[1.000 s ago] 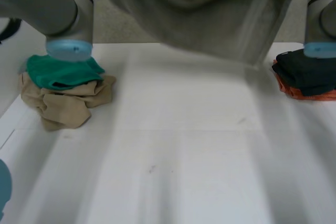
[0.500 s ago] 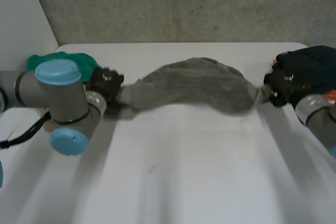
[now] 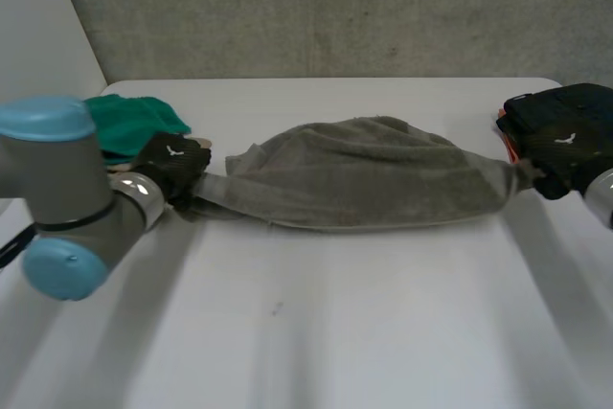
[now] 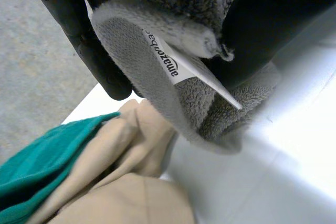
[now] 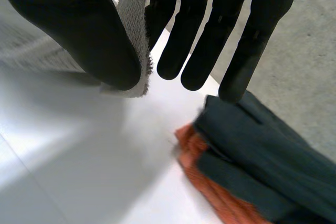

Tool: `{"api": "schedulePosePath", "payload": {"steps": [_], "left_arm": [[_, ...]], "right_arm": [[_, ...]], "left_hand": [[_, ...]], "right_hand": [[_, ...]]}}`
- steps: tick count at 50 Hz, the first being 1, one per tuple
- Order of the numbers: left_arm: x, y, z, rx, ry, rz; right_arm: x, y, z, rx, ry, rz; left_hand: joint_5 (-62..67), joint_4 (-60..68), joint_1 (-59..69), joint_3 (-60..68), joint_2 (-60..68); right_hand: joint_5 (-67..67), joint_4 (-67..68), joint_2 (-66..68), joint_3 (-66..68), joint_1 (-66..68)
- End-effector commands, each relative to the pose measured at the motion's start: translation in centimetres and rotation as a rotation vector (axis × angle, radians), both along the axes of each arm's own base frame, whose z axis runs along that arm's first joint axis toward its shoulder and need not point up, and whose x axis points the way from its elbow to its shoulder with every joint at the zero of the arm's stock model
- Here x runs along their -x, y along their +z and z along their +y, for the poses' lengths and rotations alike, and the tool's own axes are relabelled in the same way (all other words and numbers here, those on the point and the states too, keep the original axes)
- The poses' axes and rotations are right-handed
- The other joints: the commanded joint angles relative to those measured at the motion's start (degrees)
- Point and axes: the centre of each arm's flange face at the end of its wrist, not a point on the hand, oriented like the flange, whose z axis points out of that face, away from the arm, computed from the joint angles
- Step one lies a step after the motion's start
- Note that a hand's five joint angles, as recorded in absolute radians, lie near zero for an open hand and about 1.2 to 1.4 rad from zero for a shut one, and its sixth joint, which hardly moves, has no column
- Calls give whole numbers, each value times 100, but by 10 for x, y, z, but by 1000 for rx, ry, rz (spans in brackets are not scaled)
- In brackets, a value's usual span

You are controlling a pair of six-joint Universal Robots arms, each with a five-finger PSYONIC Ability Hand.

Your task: Fold the laundry.

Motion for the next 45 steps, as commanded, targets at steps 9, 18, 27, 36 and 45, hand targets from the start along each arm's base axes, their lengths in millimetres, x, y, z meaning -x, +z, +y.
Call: {"api": "schedulePosePath", "payload": {"steps": [9,18,27,36,45], "left_arm": [[-41,164,59,189,-48,181],[-12,124,-2,37,27,201],[37,160,-68,328,-37,278],[33,271,-66,805,-30,659],[24,213,-87,647,4,584]], "right_arm": [[35,143,25,106,-139,-25],[8,129,5,63,-121,-86],[-28,134,-64,381,-162,-102],[-20,235,-75,922,-189,-523],[-28,202,-73,712,-130,-455]], "left_hand": [[1302,1148,1392,1223,1151],[1302,1148,1392,1223,1151],[1302,1148,1392,1223,1151],[1302,1148,1392,1223,1151],[1302,1148,1392,1223,1151]], "right_hand": [[1367,1127,1267,1175,1654],[1367,1127,1267,1175,1654],[1367,1127,1267,1175,1654],[1367,1127,1267,1175,1654],[1367,1127,1267,1175,1654]]}}
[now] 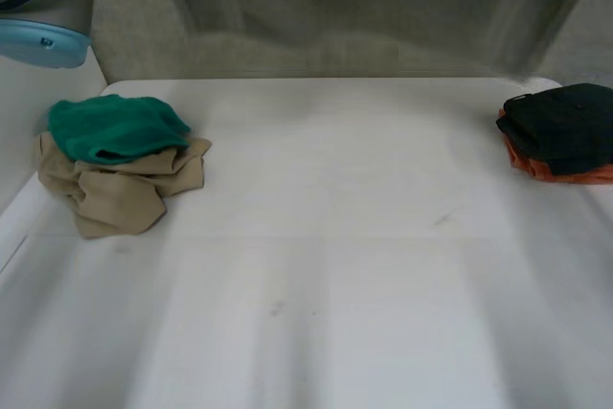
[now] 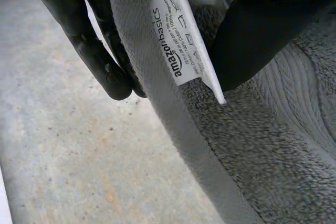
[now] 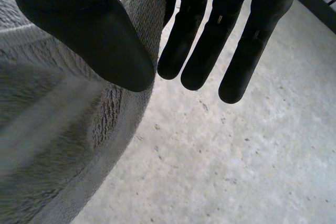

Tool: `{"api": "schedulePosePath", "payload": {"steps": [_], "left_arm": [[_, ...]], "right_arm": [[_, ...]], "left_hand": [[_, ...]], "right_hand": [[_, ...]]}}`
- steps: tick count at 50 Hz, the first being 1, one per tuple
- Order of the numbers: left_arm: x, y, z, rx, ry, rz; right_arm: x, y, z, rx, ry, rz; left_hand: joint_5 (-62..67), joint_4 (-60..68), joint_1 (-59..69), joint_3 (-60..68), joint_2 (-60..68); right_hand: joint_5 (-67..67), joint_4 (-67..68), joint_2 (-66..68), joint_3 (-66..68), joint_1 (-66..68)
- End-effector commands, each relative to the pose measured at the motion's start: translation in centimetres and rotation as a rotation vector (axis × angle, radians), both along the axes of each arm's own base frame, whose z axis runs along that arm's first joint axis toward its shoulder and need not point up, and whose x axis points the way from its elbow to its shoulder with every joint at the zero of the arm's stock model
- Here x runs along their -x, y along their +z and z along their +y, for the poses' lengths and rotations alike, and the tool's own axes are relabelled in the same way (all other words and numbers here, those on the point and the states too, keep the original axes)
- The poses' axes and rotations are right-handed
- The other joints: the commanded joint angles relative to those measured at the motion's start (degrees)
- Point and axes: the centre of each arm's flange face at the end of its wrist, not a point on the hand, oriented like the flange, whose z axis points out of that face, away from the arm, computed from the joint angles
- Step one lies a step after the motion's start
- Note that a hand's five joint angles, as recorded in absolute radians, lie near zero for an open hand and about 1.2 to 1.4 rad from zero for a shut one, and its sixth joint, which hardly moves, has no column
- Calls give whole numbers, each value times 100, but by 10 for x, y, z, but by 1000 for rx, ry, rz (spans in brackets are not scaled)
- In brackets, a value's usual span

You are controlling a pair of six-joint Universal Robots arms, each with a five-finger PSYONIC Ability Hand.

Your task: Fold the laundry.

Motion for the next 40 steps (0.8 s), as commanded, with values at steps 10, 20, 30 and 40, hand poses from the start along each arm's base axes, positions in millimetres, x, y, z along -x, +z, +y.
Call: {"api": "schedulePosePath", "payload": {"steps": [10,20,30,40], "left_arm": [[-16,-174,-21,-489,-13,-243],[-35,-275,11,-806,-13,-457],[-65,-281,100,-1084,-38,-807],[-86,-261,144,-1237,-121,-916]], "right_arm": [[-1,-150,18,-695,152,184],[24,-249,38,-1030,120,320],[72,-229,78,-1310,83,470],[94,-213,112,-1463,143,733]], "left_hand": [[1303,1142,1392,1196,1132],[1303,1142,1392,1196,1132],[1303,1142,1392,1196,1132],[1303,1142,1392,1196,1132]], "right_hand": [[1177,1125,1263,1172,1552],[1177,1125,1263,1172,1552],[1177,1125,1263,1172,1552],[1177,1125,1263,1172,1552]]}}
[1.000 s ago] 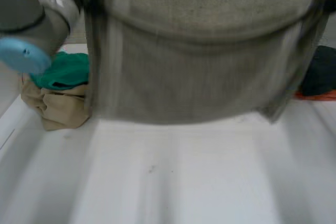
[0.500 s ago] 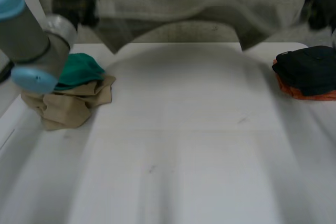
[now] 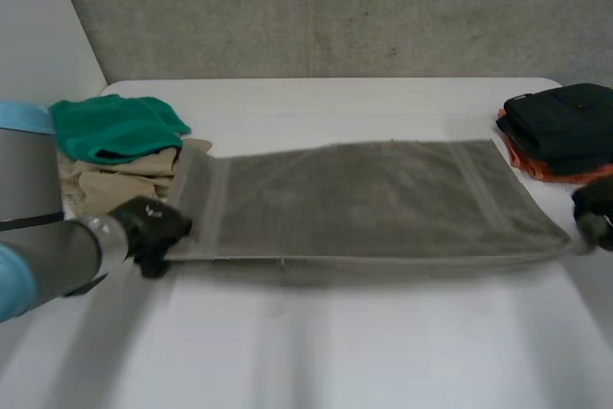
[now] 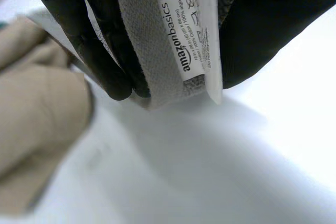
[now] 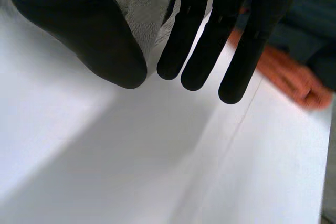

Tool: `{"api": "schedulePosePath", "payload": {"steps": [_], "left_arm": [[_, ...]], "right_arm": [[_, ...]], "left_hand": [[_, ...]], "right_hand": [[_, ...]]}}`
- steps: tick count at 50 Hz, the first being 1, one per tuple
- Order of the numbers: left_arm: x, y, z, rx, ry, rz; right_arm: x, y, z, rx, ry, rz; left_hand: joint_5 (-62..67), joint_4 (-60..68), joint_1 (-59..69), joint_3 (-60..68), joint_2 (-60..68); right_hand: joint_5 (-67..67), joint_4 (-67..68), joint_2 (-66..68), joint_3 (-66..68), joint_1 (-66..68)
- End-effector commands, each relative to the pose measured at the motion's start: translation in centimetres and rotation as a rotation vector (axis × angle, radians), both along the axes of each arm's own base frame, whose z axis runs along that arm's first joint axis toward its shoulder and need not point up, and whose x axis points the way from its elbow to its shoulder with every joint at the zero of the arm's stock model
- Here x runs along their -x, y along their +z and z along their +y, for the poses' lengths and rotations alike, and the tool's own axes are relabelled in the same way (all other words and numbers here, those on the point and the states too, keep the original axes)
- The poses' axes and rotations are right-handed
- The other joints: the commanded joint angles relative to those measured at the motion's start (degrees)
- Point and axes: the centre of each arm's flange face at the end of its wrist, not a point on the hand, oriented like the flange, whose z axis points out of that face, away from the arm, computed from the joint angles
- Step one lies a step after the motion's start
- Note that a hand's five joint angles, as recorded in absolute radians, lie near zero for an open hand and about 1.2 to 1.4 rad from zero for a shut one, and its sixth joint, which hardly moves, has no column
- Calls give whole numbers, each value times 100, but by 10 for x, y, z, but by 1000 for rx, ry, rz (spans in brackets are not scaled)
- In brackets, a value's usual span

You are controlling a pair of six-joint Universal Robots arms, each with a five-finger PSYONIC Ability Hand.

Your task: Fold the laundry.

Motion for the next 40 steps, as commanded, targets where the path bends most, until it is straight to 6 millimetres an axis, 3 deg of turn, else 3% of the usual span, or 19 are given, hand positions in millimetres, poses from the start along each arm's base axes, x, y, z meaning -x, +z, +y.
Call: {"api": "schedulePosePath", "payload": {"steps": [1,6,15,29,40], "left_arm": [[-7,17,23,-94,-48,-11],[6,24,9,-51,-43,47],[26,22,-40,-30,111,155],[43,19,-95,43,246,192],[46,8,-123,136,325,156]], "right_arm": [[3,5,14,-68,94,67],[-8,-1,0,24,52,4],[-38,-15,-42,210,-29,-134],[-76,-24,-94,402,-70,-78],[-88,-36,-120,475,-110,-7]], "left_hand": [[1302,1141,1392,1196,1131],[1302,1141,1392,1196,1131],[1302,1141,1392,1196,1131],[1302,1141,1392,1196,1131],[1302,1141,1392,1196,1131]], "right_hand": [[1176,1124,1263,1172,1506],[1176,1124,1263,1172,1506],[1176,1124,1263,1172,1506],[1176,1124,1263,1172,1506],[1176,1124,1263,1172,1506]]}}
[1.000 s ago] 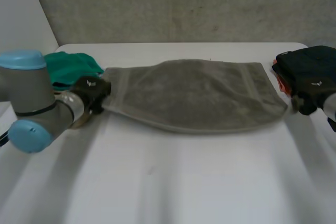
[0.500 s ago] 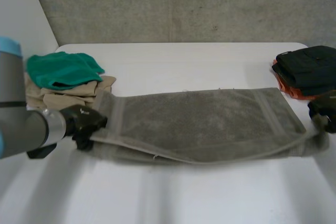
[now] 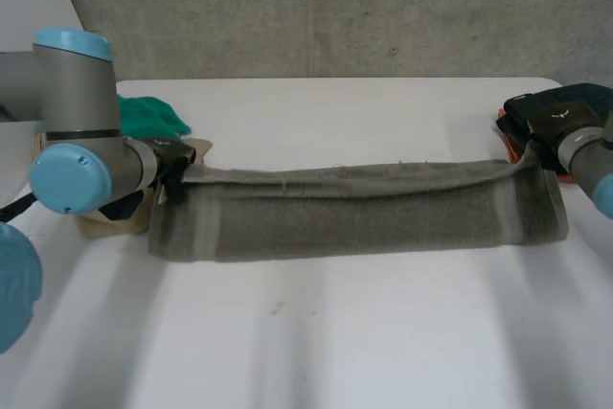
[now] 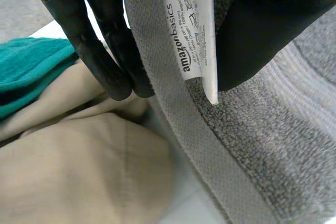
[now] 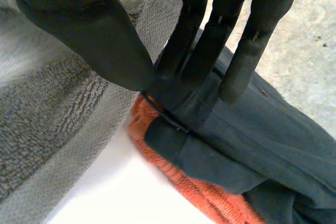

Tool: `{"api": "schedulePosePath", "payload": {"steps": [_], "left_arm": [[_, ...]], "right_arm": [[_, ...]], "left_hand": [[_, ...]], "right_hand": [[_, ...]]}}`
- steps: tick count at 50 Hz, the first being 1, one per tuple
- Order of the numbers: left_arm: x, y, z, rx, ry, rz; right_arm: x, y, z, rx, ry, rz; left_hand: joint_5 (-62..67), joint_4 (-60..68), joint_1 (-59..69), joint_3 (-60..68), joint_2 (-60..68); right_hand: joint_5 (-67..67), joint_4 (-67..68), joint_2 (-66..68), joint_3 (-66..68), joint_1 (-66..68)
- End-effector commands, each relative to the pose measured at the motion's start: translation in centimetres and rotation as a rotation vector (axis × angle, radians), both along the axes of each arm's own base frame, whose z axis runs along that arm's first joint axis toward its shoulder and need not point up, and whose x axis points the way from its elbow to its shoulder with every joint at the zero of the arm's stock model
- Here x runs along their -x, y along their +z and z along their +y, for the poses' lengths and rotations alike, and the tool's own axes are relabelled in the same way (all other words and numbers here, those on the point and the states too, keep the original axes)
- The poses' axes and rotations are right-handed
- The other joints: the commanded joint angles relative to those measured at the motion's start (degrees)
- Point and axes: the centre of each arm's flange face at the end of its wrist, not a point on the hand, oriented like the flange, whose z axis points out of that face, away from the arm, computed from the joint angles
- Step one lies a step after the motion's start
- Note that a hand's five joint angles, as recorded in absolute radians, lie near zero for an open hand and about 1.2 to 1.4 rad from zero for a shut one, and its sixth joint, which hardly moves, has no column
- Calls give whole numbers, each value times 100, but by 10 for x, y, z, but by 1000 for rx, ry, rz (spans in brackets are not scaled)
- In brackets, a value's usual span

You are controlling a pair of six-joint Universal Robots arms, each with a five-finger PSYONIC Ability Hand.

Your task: Fold the laundry.

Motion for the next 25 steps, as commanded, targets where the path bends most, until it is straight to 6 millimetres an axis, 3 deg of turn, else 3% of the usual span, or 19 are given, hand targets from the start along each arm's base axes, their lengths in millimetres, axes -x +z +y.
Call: {"api": "schedulePosePath", "payload": {"steps": [1,3,5,8,19,25], "left_arm": [[2,-6,-14,49,41,-21],[6,-8,-15,54,33,-17],[10,-8,-17,73,17,-6],[17,-7,-15,95,1,3],[25,20,-16,254,6,42],[29,29,-1,286,-27,27]], "right_arm": [[-6,-8,-14,34,-19,39],[-8,-9,-16,38,-15,44],[-13,-12,-16,40,-10,45],[-18,-12,-14,36,-28,53],[-24,16,11,30,-18,-7],[-20,34,31,30,36,-45]], "left_hand": [[1302,1141,1392,1195,1131],[1302,1141,1392,1195,1131],[-1338,-1499,-1248,-1445,-1510],[-5698,-5859,-5608,-5805,-5869],[-5698,-5859,-5608,-5805,-5869],[-5698,-5859,-5608,-5805,-5869]], "right_hand": [[1146,1124,1263,1172,1417],[1146,1124,1263,1172,1417],[1146,1124,1263,1172,1417],[-5854,-5876,-5737,-5828,-5583],[-5854,-5876,-5737,-5828,-5583],[-5854,-5876,-5737,-5828,-5583]]}}
